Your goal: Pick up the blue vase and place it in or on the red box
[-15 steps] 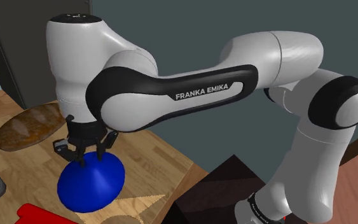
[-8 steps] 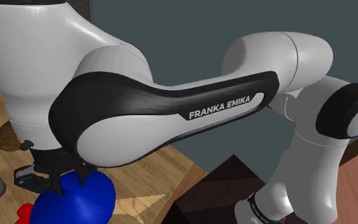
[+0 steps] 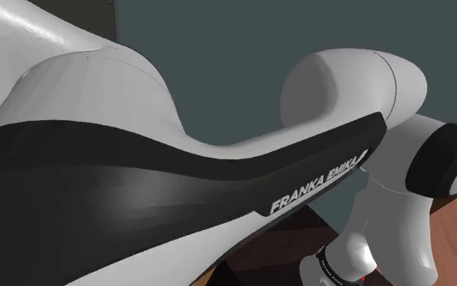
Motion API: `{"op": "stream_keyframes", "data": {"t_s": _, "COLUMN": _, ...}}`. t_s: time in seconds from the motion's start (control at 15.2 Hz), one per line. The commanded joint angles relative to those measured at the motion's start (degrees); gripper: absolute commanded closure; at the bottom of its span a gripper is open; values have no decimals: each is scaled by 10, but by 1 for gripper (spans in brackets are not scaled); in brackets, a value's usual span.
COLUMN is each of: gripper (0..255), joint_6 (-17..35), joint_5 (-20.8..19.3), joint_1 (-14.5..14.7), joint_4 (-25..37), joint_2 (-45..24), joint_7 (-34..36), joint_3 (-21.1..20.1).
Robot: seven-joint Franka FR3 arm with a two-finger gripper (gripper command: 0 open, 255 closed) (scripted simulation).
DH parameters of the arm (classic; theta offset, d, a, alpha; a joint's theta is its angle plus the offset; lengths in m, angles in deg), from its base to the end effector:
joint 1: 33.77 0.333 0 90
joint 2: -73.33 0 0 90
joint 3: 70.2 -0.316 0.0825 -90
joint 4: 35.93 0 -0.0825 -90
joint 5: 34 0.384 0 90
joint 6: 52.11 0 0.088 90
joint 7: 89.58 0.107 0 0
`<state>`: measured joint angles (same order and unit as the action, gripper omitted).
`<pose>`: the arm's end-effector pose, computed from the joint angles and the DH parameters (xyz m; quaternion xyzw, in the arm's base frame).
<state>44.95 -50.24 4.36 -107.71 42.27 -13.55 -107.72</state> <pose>0.2966 0.6283 0.4945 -0.9996 0.0220 0.0182 0.0060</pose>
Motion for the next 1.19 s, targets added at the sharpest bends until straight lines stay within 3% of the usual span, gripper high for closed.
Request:
{"op": "stream_keyframes", "data": {"t_s": 0.0, "gripper": 255, "joint_6": 10, "joint_5": -2, "joint_1": 1, "joint_4": -7, "joint_2": -3, "joint_7": 4, "joint_3": 1}}
{"op": "stream_keyframes", "data": {"t_s": 1.12, "gripper": 255, "joint_6": 130, "joint_5": -16, "joint_1": -13, "joint_4": -117, "joint_2": -20, "joint_7": 15, "joint_3": 10}}
